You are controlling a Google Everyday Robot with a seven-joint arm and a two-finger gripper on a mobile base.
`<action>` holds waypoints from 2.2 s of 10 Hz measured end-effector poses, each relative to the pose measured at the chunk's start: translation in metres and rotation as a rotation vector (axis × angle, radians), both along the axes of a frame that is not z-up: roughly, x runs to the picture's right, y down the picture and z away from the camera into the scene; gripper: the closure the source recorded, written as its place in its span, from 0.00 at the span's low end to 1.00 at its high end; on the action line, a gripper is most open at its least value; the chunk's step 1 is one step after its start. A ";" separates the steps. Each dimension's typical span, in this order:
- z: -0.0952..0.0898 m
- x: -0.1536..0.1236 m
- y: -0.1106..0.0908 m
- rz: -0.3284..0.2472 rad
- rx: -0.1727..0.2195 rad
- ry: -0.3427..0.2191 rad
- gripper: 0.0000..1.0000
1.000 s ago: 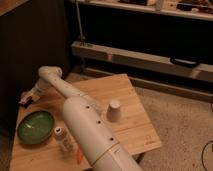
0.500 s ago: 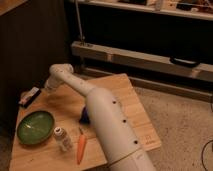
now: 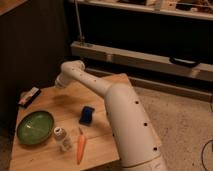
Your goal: Push the eraser across the table
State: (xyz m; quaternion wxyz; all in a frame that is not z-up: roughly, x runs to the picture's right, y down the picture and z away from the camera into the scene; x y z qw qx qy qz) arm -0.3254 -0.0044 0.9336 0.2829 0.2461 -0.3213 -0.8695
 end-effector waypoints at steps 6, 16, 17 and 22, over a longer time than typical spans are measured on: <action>0.001 0.000 0.000 0.001 -0.001 0.000 0.74; 0.002 0.000 0.002 0.000 -0.003 0.001 0.20; 0.002 0.001 0.001 0.001 -0.003 0.001 0.20; 0.002 0.001 0.001 0.001 -0.003 0.001 0.20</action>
